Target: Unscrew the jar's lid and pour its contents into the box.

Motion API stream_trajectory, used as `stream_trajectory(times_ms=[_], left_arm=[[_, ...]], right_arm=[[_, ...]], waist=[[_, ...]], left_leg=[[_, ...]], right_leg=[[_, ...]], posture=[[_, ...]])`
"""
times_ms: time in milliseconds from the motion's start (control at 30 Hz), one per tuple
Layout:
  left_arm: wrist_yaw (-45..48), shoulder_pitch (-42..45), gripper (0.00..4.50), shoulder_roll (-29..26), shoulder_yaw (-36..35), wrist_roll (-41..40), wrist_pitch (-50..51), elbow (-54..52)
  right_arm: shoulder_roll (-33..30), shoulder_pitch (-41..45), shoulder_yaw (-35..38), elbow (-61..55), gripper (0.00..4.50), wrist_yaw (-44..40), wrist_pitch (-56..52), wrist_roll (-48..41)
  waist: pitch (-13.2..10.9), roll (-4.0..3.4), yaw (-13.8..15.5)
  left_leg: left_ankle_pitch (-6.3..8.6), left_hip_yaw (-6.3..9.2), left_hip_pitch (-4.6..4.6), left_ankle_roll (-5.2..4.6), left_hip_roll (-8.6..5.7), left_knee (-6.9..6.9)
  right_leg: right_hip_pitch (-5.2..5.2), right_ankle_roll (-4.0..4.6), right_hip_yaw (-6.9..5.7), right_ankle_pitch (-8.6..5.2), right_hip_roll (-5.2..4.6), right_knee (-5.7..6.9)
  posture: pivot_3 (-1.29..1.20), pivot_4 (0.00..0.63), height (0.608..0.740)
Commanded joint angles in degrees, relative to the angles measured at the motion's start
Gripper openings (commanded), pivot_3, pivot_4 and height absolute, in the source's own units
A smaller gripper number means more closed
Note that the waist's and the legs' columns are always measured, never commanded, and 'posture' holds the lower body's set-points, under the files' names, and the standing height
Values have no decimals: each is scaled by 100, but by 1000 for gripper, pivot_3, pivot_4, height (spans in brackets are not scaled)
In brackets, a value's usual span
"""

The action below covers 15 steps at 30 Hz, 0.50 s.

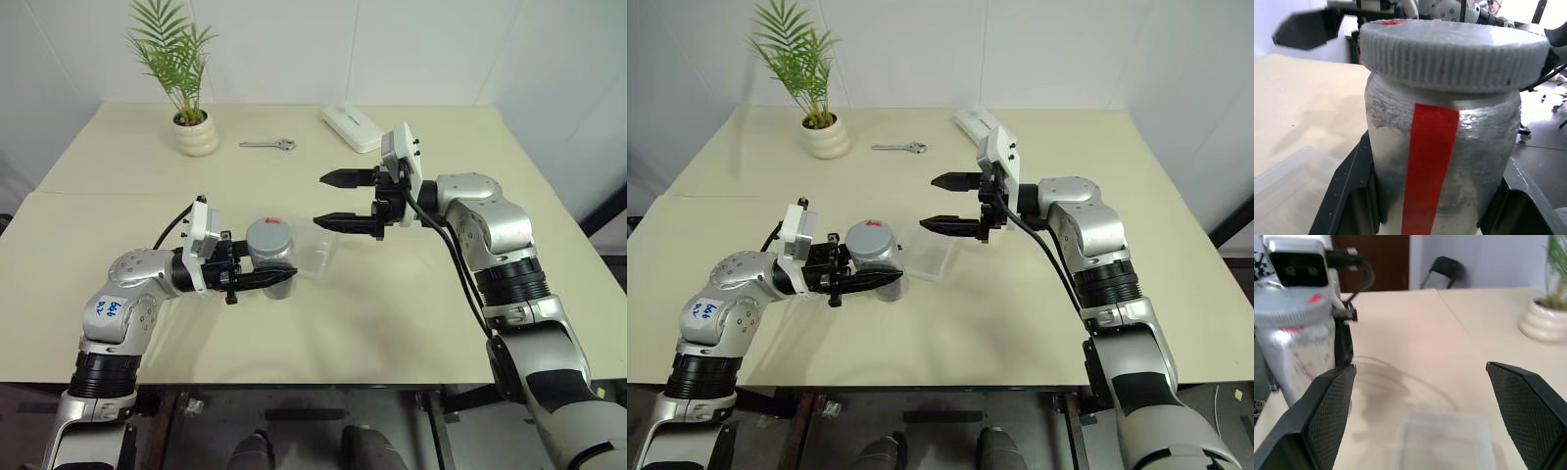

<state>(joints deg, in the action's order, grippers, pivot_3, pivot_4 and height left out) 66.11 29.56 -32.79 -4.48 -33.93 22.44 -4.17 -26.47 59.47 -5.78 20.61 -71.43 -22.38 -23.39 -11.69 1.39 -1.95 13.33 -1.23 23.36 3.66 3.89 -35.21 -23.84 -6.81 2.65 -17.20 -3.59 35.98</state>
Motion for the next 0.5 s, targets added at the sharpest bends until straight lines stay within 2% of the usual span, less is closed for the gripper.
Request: stream_trajectory(times_ms=[33, 200, 500], left_arm=[[59, -13, 1927, -63, -97, -87, -119, -179], [64, 71, 1927, -64, -88, -12, -195, -51], [182, 230, 1927, -108, 35, 144, -342, 181]], right_arm=[[-160, 74, 258, -188, 4472, -256, -16, -200], [61, 151, 244, -776, 4472, -320, -684, -627], [885, 48, -60, -1863, 4472, 528, -1298, -751]], waist=[[0, 0, -2], [0, 0, -6], [0, 0, 29]], left_leg=[[0, 0, -1, 0, 0, 0], [0, -5, -5, 0, 0, -1], [0, -5, -4, 0, 2, -3]], right_leg=[[0, 0, 0, 0, 0, 0], [0, -1, 5, 0, 1, 4], [0, 0, 5, 0, 1, 6]], posture=[[0, 150, 740], [0, 150, 740], [0, 150, 740]])
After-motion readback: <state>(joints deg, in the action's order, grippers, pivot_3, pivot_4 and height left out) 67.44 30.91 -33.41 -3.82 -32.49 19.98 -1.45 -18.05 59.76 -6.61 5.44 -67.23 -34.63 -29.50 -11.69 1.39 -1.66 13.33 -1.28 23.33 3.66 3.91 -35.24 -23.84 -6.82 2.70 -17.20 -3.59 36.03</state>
